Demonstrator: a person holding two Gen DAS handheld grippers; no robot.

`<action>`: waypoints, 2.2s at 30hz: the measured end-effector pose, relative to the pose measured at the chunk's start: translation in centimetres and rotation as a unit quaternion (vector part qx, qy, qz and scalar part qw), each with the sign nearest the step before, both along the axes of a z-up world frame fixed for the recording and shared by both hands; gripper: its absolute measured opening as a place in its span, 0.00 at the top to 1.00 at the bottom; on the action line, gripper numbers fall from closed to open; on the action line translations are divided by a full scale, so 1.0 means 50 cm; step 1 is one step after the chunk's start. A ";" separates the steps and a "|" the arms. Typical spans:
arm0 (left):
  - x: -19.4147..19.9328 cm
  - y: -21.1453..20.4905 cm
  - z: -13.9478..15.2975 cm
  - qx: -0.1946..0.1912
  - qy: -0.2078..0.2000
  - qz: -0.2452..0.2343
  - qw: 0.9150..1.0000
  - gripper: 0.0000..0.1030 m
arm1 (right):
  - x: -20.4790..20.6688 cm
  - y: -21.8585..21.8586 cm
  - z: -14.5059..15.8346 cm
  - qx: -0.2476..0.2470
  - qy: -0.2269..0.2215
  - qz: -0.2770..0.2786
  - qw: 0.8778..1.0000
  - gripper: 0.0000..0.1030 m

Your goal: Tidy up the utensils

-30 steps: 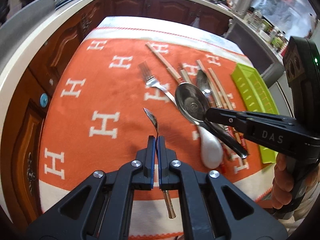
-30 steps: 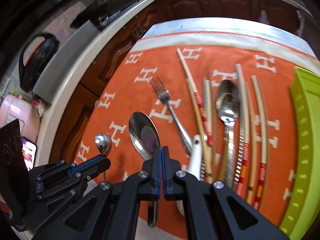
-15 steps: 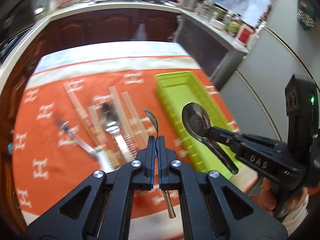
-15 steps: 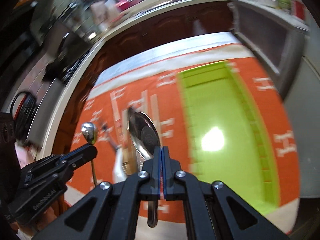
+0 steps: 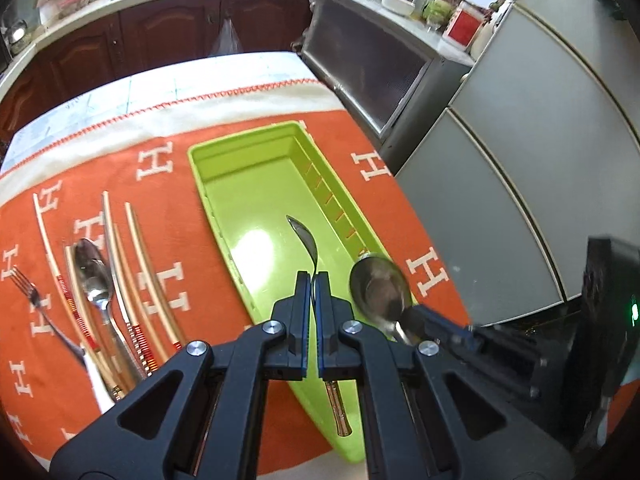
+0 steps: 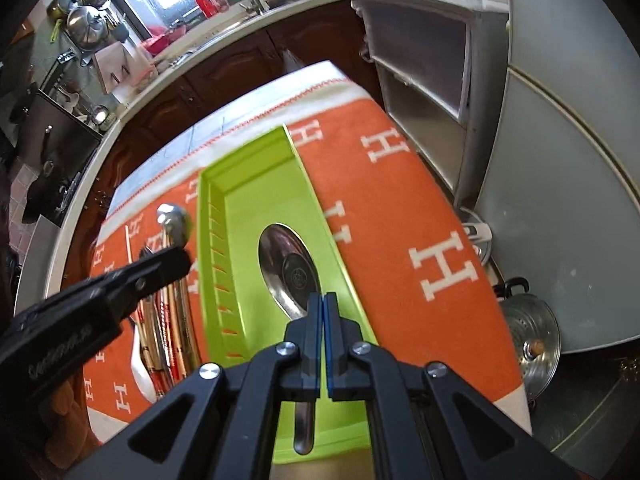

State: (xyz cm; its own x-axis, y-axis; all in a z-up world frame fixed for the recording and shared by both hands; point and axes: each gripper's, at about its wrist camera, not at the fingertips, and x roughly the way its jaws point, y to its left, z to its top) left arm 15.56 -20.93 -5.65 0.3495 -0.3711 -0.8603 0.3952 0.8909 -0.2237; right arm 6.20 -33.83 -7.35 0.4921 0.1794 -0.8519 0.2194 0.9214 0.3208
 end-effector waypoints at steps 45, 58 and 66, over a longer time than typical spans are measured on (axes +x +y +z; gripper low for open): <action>-0.165 0.217 0.037 0.096 -0.080 0.076 0.989 0.59 | -0.101 0.123 0.046 -0.057 -0.017 0.068 0.996 0.81; -0.175 0.409 0.027 0.070 -0.048 0.151 0.985 0.58 | -0.078 0.244 0.062 -0.078 -0.024 0.137 0.987 0.81; -0.141 0.501 0.009 0.049 -0.036 0.184 0.981 0.58 | -0.014 0.310 0.050 -0.067 -0.010 0.184 0.981 0.81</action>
